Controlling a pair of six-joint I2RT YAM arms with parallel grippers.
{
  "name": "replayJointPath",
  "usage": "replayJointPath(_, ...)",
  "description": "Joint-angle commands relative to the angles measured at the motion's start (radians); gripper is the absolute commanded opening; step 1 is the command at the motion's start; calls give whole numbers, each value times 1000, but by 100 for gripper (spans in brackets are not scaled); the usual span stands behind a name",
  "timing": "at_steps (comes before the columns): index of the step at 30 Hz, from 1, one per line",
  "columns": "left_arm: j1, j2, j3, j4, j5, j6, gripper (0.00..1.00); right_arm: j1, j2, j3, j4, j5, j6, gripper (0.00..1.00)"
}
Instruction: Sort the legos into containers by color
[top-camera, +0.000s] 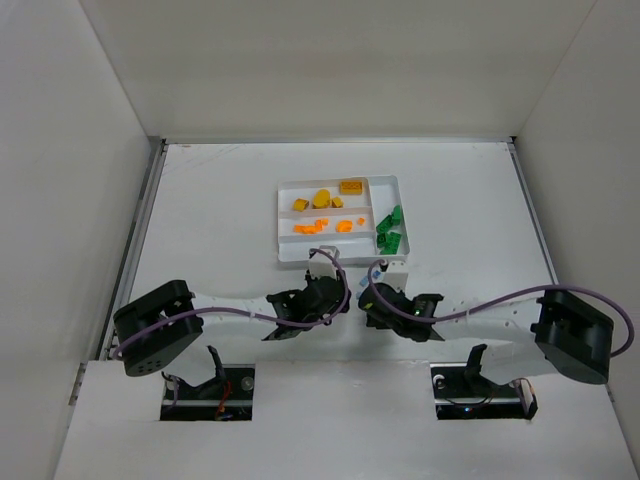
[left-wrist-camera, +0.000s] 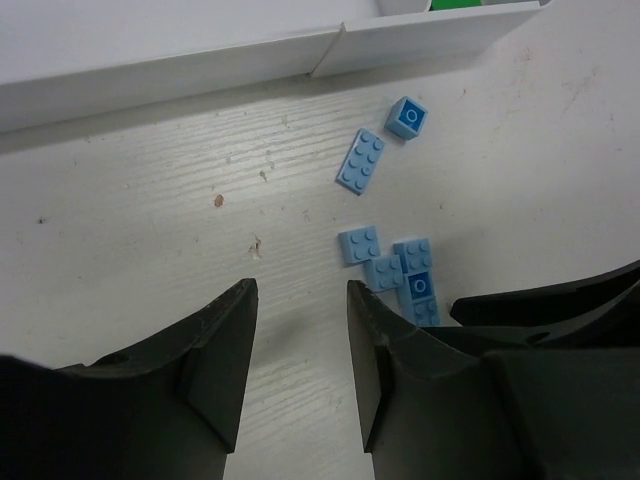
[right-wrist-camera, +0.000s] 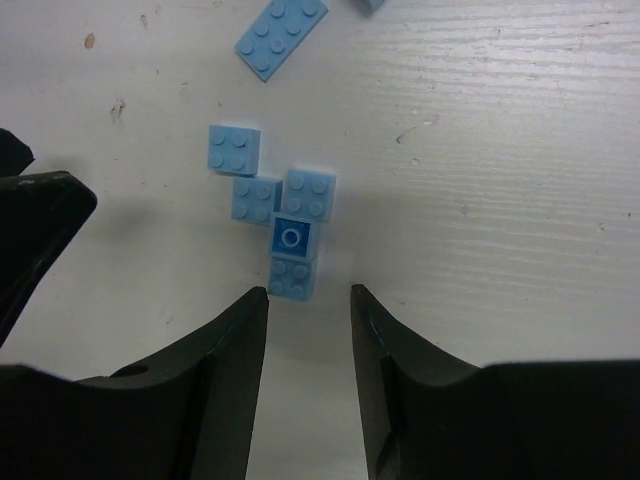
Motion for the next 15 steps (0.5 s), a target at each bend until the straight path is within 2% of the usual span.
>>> replayJointPath(1,-3,-4,-6,41,-5,-33,38,-7,31,49,28,38,-25,41)
replayJointPath(8,-25,19,20,40,13,-38,37,-5,44,58,-7,76,-10,22)
replayJointPath(15,-80,117,97,47,58,-19,31,-45,-169,-18,-23,87,5,21)
